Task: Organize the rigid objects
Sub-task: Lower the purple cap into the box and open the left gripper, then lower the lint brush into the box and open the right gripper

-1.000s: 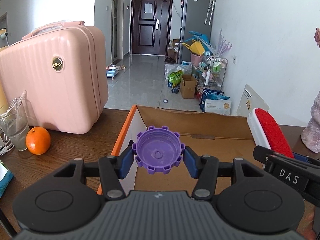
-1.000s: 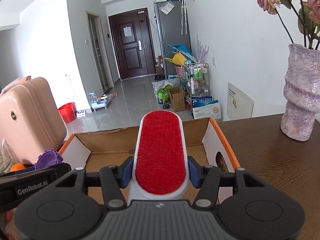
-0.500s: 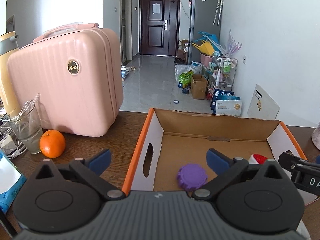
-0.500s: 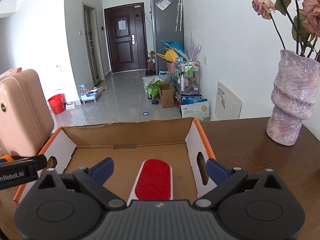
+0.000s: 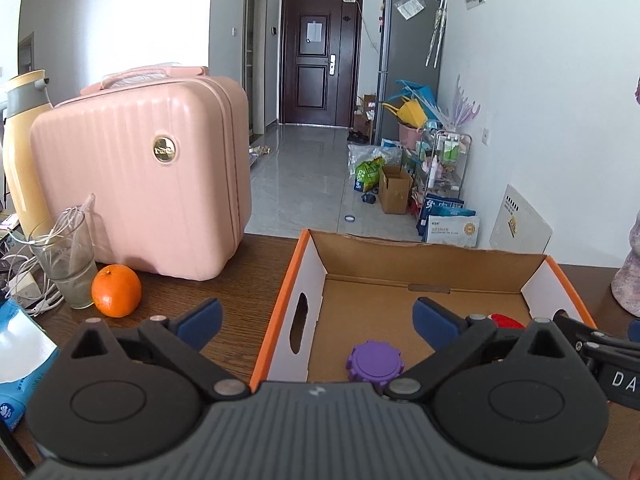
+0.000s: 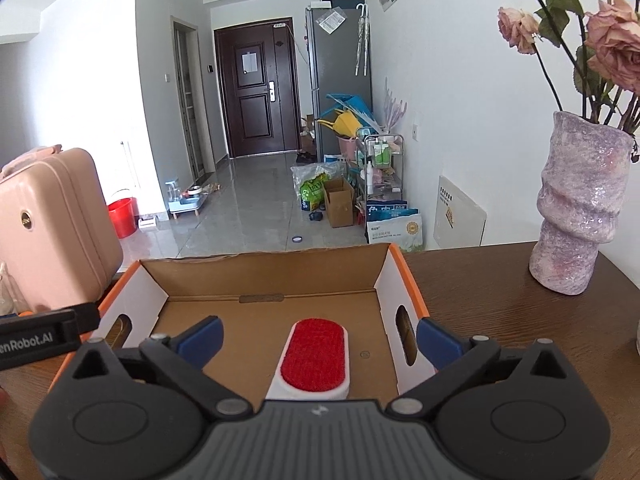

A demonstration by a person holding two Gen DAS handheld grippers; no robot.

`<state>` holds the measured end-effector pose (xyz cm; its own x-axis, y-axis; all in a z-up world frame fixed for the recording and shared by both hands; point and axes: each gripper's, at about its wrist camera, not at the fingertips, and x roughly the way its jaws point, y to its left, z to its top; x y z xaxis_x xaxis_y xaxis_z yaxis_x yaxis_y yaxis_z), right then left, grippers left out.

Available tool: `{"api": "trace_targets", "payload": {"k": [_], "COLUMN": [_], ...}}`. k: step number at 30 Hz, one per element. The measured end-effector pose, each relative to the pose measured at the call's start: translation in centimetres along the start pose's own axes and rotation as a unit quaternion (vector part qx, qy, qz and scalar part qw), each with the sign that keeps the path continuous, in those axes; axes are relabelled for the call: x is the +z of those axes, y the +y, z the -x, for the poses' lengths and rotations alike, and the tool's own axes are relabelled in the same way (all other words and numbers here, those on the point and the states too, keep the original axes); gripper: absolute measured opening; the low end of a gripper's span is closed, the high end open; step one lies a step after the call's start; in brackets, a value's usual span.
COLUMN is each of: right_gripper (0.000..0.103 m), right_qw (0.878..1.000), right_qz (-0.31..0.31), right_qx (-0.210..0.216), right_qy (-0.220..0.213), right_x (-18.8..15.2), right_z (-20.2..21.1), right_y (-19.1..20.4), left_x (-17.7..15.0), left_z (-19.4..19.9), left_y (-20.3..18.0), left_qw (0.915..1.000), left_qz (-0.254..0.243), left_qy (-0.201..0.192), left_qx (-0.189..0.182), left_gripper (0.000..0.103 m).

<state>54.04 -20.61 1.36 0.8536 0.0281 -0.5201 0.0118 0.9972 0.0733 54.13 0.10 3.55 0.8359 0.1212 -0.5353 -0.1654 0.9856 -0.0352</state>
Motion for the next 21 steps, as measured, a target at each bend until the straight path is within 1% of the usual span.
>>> {"api": "trace_targets", "payload": {"k": [9, 17, 21], "right_gripper": [0.103, 0.103, 0.103], "right_qw": [1.000, 0.998, 0.997], "right_qz": [0.002, 0.005, 0.015], "right_qx": [0.006, 0.019, 0.026], "right_qy": [-0.022, -0.058, -0.070], "right_x": [-1.0, -2.2, -3.0], "right_z": [3.3, 7.8, 10.0], "right_y": [-0.2, -0.6, -0.5], "left_x": [-0.7, -2.2, -3.1], "left_z": [3.4, 6.7, 8.4], "left_y": [0.6, 1.5, 2.0], "left_qw": [0.9997, 0.9992, 0.9990], "left_qz": [-0.003, -0.010, -0.012], "left_qy": [-0.023, -0.036, -0.041], "left_qx": [-0.005, -0.012, -0.013], "left_gripper": [0.103, 0.103, 0.103]}}
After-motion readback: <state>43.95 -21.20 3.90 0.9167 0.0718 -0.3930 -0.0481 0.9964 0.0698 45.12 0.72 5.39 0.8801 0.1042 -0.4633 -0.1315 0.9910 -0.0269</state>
